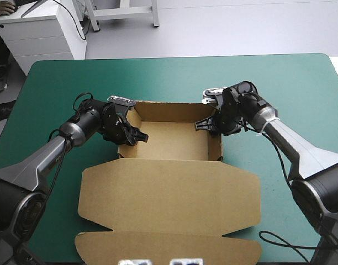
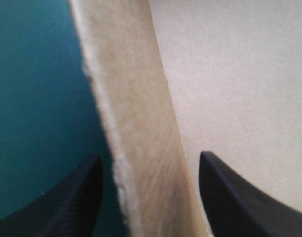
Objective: Fold the box
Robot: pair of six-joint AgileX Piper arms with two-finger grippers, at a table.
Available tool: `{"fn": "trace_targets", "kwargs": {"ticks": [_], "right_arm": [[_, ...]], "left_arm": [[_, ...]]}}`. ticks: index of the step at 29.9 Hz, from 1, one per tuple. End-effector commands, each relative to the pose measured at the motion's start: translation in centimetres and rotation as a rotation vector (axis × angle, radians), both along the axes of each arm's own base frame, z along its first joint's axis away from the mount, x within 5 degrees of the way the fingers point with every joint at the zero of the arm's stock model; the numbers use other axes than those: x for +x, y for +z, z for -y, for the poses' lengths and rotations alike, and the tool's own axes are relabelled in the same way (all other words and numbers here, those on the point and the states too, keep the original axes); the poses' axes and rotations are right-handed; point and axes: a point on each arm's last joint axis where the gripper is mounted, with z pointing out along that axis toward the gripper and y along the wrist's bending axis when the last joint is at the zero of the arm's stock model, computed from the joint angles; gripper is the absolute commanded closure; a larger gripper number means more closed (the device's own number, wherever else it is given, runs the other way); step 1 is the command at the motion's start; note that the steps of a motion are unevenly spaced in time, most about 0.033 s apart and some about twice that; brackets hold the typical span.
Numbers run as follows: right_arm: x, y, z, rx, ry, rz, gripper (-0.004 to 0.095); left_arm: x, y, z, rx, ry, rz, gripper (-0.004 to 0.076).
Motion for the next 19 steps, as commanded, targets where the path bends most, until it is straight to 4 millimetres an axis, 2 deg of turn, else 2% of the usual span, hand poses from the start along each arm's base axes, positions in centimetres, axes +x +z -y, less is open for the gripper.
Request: {"fn": "trace_targets", "kwargs": {"ticks": [1,5,10,15,19], "right_arm": [[-0.4,4.9,0.4,0.045,0.008,0.134,0.0477],[-0.4,7.8,0.5,0.050,0.007,0.179,0.0477],[-0.7,10.8,0.9,0.033,0.013,0.213,0.0478],[-1.2,12.2,1.0,0.048,0.026,0.239,0.0481],[-1.3,12.4,1.1,0.081,-0.046,0.230,0.0481]], "left_arm": [[-0.4,2.7,0.1,-0.032,-0.009,0.092,0.0220],[-0.4,4.5,-0.2,-0.015,-0.019,0.139,0.0221],[-1.0,9.3,-0.5,-0.041,-0.019,0.235,0.0221],[-2.6,13.3,-1.3,-0.035,-0.019,0.282,0.0231],[-4.7,15.2,-2.8,0.057,-0.011,0.250,0.0308]]}}
